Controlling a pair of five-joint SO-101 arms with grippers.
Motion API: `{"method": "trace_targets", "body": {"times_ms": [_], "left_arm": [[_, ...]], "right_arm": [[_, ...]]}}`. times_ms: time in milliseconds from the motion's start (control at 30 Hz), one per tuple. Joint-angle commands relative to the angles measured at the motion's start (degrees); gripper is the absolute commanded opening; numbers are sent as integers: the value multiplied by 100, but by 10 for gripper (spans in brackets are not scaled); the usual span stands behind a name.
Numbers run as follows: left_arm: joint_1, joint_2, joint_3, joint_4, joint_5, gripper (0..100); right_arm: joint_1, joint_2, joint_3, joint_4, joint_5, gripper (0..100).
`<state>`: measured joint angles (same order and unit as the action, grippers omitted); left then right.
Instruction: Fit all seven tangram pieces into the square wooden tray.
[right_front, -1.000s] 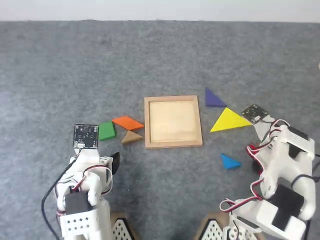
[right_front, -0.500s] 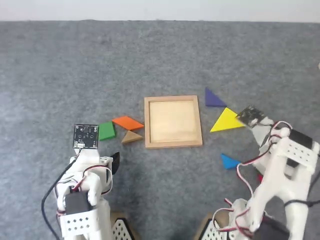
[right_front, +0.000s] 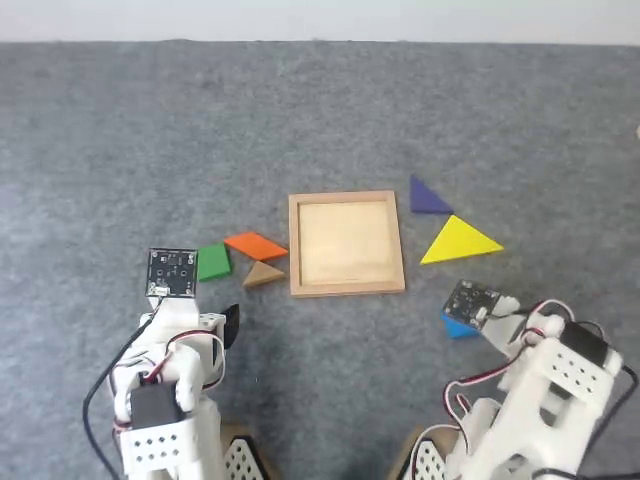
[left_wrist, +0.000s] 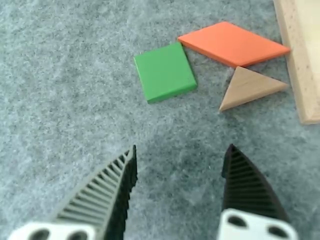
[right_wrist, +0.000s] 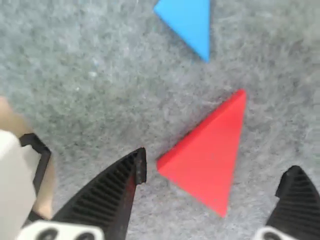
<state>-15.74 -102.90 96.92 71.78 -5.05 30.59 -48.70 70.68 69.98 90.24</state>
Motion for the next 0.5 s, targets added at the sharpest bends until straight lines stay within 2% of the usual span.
{"method": "trace_targets", "body": {"times_ms": [0, 133, 400, 467], "left_arm": [[-35, -62, -40, 18, -44, 273], [-35, -62, -40, 18, -44, 273], [-35, -62, -40, 18, -44, 273], [-35, -62, -40, 18, -44, 273]], "right_arm": [[110, 101, 62, -303, 141, 395], [374, 787, 9, -813, 281, 395], [901, 2571, -1046, -884, 325, 395], [1033, 2879, -1204, -884, 527, 395]]}}
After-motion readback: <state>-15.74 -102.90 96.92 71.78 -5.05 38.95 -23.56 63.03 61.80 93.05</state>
